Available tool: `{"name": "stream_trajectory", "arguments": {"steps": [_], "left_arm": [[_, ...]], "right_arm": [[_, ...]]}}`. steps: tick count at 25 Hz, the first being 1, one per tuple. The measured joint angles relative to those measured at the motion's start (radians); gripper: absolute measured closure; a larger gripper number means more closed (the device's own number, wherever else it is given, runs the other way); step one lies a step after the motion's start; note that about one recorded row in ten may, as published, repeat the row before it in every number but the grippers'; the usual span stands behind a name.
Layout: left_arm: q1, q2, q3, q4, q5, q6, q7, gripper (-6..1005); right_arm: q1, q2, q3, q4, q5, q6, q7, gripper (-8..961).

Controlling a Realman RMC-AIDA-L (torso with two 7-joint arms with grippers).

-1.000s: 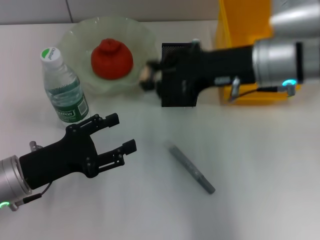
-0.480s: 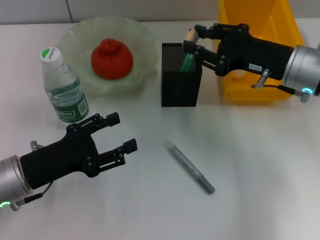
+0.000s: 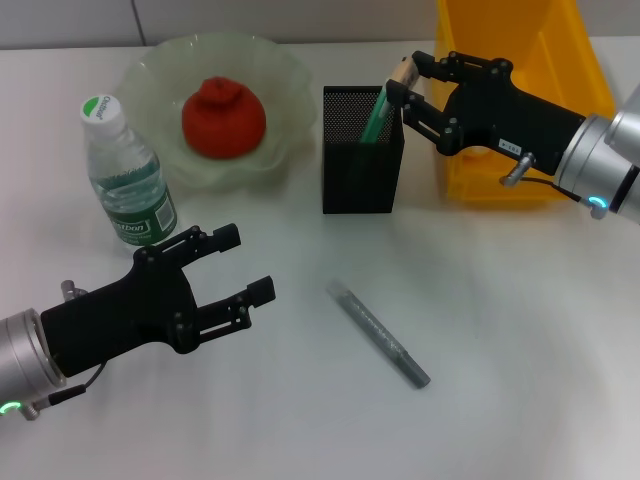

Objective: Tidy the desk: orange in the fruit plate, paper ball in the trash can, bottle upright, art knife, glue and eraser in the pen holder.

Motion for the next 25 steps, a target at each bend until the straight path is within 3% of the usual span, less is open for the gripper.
{"name": "stream_trajectory", "arguments": {"steps": [7,14,25], "left_arm": [[-0.004,0.000,0.000,0.000,0.000,-0.001,-0.006,200],[-0.009,0.000,0.000,-0.003,0.000,-0.002,-0.007,200],[-0.013,0.000,0.000,-0.003,0.000,-0.010,-0.006,200]], "right_arm": [[0.025,-0.001,-0.022,0.054,0.050,-0.002,-0.020,522],[0.057,0.000,-0.109,0.057,0.051,0.066,0.022,511],[0.073,0.000,-0.121,0.058,0.046,0.106,0.021,494]]}}
